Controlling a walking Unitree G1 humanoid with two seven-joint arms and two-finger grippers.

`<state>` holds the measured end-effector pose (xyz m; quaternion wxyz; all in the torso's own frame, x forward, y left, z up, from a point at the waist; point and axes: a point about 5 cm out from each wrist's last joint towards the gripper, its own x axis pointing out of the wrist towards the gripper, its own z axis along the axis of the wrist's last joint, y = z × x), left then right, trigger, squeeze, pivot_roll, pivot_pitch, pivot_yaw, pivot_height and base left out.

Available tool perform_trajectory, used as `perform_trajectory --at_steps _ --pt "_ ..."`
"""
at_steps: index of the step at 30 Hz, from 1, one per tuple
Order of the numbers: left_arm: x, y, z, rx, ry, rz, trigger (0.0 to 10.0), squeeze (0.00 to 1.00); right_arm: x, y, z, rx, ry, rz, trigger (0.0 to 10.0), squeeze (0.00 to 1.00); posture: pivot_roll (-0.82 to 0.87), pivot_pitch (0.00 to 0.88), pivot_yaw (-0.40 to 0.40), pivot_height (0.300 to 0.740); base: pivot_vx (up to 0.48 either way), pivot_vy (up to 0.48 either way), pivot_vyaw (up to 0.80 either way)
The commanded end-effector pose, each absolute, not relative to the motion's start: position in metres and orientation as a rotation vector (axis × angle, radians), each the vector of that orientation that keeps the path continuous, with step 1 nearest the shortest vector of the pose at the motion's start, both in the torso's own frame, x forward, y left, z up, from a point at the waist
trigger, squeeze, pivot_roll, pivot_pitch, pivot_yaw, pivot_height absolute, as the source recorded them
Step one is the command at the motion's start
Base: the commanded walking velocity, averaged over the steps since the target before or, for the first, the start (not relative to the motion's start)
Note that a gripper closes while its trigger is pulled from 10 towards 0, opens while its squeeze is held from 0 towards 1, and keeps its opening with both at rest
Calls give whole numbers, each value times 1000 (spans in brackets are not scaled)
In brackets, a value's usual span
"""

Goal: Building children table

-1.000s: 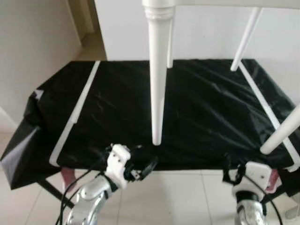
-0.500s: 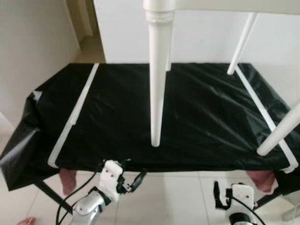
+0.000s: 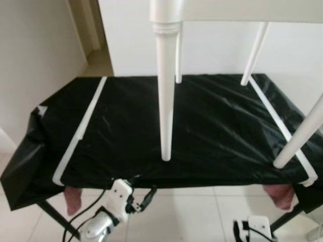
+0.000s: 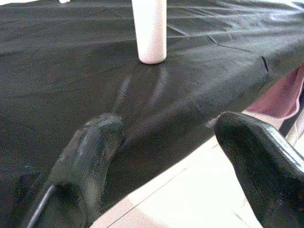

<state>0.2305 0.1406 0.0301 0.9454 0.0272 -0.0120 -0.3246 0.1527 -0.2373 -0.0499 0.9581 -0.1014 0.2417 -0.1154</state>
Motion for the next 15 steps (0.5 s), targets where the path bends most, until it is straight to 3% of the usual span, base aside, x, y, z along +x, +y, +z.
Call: perform_trajectory --at_steps 1,5,15 --pt "231 145 35 33 -40 -591 10000 0 154 -234 -51 -202 486 -226 10000 0 16 0 2 740 0 0 0" --pt "218 133 69 39 -200 -718 10000 0 155 -230 -53 -209 483 -203 10000 0 33 0 -9 740 0 0 0" --pt "196 149 46 141 -140 -807 10000 0 153 -233 -60 -244 526 -176 10000 0 48 0 -18 740 0 0 0"
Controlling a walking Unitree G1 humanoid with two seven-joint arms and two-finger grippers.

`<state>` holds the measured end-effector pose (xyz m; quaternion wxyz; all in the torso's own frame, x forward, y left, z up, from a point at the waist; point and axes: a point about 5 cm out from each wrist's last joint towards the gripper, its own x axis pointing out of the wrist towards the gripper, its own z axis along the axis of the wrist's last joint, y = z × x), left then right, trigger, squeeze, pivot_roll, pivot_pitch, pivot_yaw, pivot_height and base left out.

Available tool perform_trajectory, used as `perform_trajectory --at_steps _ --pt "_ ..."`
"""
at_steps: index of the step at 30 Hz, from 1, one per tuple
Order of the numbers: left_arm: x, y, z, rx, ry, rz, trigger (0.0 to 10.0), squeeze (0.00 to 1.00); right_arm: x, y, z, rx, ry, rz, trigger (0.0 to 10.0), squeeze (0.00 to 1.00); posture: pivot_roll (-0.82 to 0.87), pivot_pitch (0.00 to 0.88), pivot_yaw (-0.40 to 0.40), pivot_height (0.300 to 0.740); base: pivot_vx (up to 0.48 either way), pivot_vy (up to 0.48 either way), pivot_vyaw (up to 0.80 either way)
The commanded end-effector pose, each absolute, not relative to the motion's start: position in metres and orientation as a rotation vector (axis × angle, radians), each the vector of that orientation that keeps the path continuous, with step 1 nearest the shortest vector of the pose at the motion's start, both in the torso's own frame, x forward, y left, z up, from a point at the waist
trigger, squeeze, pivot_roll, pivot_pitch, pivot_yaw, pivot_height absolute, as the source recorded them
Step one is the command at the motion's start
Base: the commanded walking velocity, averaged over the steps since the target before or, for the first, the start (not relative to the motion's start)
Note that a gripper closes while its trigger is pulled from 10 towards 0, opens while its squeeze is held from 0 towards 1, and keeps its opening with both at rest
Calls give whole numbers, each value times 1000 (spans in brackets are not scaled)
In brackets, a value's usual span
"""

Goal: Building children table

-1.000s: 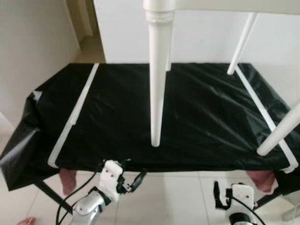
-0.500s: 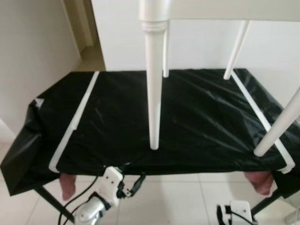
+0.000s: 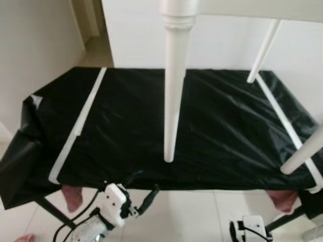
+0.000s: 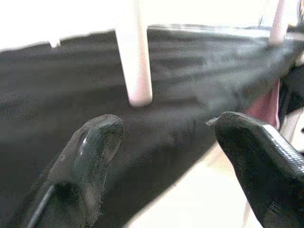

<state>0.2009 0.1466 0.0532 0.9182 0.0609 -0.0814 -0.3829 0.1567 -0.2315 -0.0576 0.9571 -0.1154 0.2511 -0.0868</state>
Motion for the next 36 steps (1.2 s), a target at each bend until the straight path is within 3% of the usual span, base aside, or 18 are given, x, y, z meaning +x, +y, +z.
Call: perform_trajectory --at_steps 1,11,16,20,27,35,36 --pt "193 150 41 146 -113 -813 10000 0 152 -233 -61 -246 532 -174 10000 0 48 0 -18 740 0 0 0" --pt "184 171 0 249 101 -798 10000 0 152 -240 -65 -289 598 -180 10000 0 34 0 -26 740 0 0 0" --pt "190 191 -24 209 292 -648 10000 0 142 -244 -74 -282 687 -219 10000 0 28 0 -25 740 0 0 0" --pt "190 192 -25 216 301 -642 10000 0 141 -244 -74 -281 695 -219 10000 0 28 0 -25 740 0 0 0" --pt "195 187 -60 231 626 -396 10000 0 116 -236 -93 -183 887 -266 10000 0 23 0 -10 740 0 0 0" --pt "188 186 -76 205 819 -265 10000 0 125 -225 -94 -159 903 -259 10000 0 6 0 10 740 0 0 0" --pt "181 186 -82 216 910 -227 10000 0 132 -220 -93 -137 888 -253 10000 0 -2 0 20 740 0 0 0"
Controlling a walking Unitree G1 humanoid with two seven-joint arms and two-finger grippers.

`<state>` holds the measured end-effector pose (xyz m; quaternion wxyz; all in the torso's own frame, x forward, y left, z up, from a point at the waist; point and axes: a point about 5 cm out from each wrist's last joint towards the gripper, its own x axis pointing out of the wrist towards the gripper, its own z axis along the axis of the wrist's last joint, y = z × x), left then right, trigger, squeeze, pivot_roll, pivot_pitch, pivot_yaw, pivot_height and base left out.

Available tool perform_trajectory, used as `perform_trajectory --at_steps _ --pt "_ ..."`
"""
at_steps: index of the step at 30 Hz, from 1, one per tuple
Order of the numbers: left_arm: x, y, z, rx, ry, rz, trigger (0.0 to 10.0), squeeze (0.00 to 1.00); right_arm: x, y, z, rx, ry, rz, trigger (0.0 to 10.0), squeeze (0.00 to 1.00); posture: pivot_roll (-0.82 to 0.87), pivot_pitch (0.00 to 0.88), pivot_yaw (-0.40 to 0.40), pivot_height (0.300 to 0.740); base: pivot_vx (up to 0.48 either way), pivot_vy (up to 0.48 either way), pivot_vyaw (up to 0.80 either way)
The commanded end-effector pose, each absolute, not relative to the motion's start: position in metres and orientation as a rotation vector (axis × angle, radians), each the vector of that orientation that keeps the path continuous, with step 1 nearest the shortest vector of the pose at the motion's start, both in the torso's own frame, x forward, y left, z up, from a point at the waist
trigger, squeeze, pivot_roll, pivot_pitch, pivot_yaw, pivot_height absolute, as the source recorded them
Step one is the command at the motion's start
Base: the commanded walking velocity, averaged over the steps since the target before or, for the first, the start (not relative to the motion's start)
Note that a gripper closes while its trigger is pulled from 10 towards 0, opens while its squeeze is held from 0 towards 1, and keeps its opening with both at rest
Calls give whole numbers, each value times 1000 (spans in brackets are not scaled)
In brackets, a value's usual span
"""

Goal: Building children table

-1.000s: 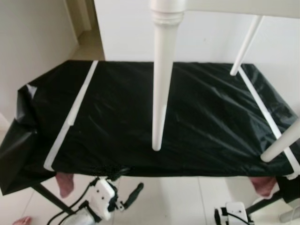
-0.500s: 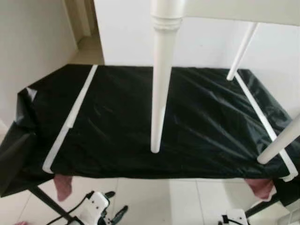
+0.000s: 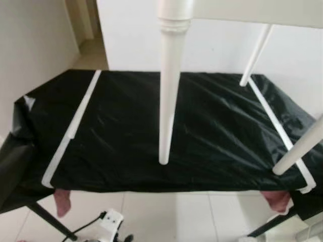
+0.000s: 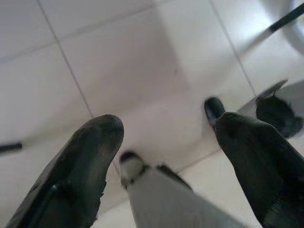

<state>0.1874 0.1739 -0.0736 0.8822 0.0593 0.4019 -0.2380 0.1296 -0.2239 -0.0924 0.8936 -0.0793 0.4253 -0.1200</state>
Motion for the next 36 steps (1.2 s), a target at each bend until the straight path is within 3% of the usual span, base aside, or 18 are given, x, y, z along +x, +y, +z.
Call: perform_trajectory --at_steps 1,6,14,36 --pt "181 186 -82 216 910 -227 10000 0 132 -220 -93 -137 888 -253 10000 0 -2 0 20 740 0 0 0" --pt "179 167 -88 242 991 -242 10000 0 140 -213 -93 -107 903 -247 10000 0 -19 0 32 740 0 0 0" --pt "182 142 -87 260 977 -372 10000 0 149 -194 -93 -134 895 -153 10000 0 -16 0 28 740 0 0 0" --pt "186 135 -84 191 928 -380 10000 0 146 -197 -94 -174 915 -138 10000 0 -10 0 2 740 0 0 0"
